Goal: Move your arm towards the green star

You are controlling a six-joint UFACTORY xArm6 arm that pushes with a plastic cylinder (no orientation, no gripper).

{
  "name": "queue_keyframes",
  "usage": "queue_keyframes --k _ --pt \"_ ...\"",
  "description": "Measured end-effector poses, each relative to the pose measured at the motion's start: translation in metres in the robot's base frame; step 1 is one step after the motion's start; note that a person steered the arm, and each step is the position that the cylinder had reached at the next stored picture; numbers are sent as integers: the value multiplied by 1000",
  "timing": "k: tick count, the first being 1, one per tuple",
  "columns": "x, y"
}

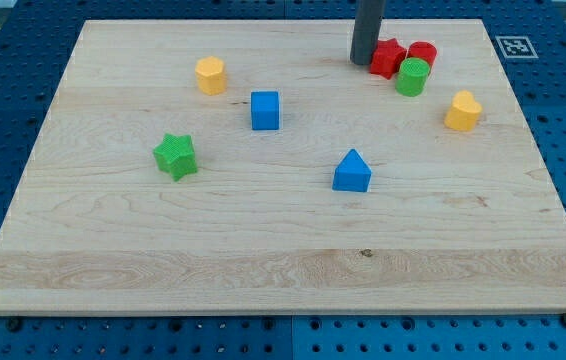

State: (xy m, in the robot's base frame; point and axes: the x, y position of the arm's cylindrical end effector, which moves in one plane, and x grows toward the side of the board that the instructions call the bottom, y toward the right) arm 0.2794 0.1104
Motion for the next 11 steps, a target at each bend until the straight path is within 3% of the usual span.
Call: queue_keyframes --k 2,6,8,9,11 --pt "-2 -5" --pt "-19 -297" --pt "136 -340" --pt "168 -340" --pt "193 -273"
